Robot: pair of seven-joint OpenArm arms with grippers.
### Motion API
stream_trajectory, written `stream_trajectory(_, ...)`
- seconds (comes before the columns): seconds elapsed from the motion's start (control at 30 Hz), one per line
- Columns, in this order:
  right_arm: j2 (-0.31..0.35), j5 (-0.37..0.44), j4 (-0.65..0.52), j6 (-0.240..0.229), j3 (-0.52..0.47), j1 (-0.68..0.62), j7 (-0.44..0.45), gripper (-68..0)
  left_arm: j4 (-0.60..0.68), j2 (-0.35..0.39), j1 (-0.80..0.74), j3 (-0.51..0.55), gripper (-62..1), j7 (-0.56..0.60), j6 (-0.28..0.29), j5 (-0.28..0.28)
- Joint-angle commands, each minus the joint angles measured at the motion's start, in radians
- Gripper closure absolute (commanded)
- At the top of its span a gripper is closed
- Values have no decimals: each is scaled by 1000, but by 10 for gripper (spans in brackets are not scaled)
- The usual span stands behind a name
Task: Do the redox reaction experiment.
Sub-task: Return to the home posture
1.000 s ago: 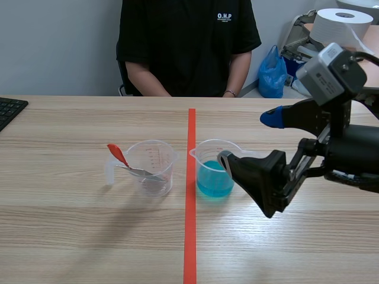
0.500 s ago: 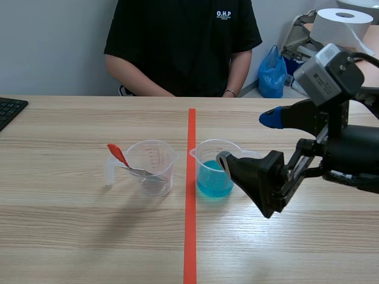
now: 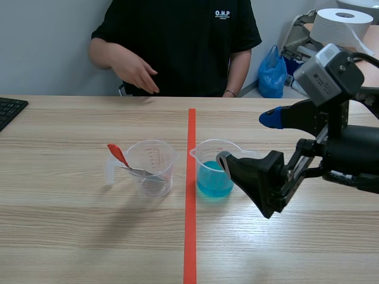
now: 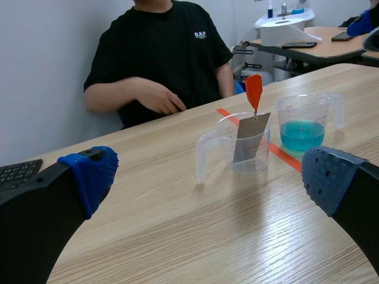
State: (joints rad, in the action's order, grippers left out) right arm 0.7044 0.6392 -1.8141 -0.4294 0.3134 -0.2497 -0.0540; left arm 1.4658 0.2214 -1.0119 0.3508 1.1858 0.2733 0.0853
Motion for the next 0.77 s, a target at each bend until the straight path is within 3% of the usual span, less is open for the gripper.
stream_trajectory(0.0,13,11,-21,3,-19,14,15,-679,10,-2,-7,2,-623,12,2,-13)
stream_trajectory(0.73,13,10,-21,3,-19,14,15,-679,10,-2,2,2,-623,-8,2,-13)
